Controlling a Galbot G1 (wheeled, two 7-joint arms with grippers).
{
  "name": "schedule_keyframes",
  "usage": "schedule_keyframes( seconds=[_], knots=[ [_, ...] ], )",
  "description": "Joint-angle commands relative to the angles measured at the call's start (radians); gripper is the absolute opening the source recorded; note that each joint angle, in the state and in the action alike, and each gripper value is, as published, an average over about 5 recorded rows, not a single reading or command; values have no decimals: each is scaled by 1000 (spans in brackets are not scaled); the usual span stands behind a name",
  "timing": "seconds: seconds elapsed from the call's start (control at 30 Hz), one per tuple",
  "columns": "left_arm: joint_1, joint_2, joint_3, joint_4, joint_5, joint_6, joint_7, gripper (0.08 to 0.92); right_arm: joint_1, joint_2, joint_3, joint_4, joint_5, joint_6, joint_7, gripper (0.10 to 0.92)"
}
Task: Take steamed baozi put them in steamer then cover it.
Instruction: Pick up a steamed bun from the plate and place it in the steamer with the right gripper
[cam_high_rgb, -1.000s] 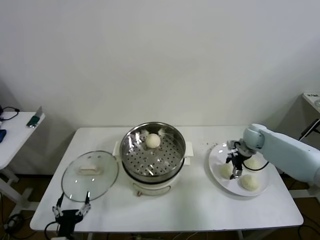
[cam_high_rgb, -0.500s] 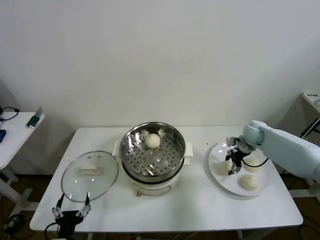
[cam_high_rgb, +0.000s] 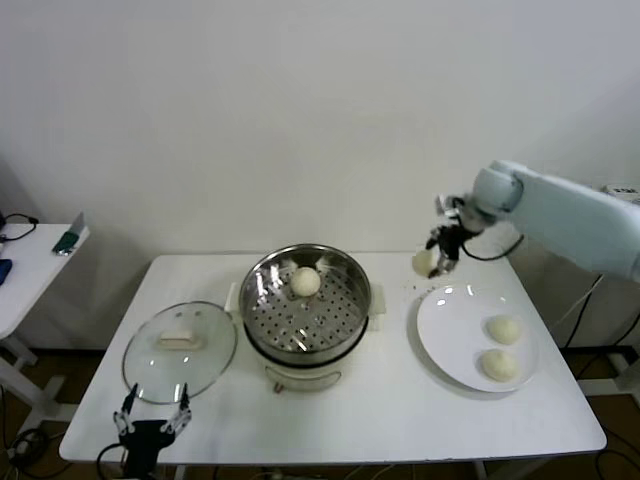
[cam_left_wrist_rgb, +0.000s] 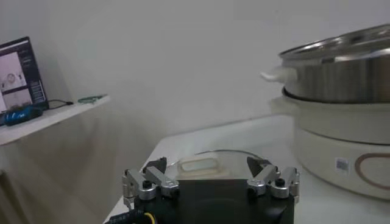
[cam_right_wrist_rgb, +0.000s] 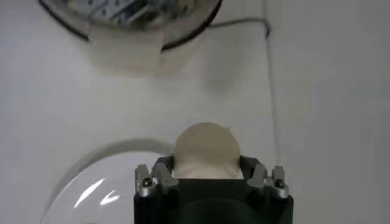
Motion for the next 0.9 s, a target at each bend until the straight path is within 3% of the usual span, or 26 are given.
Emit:
schedule_keyframes(
  seconds=[0.03,0.43,0.9],
  knots=[
    [42,10,12,-36,8,-13,0,823,227,207,-114,43,279,-48,57,704],
    [53,14,12,-57,31,-16,0,823,187,439,-184,71,415,-99,156,704],
    [34,34,-2,-31,22,-24,-6,823,36,584,-258,20,424,-113,206,706]
  ],
)
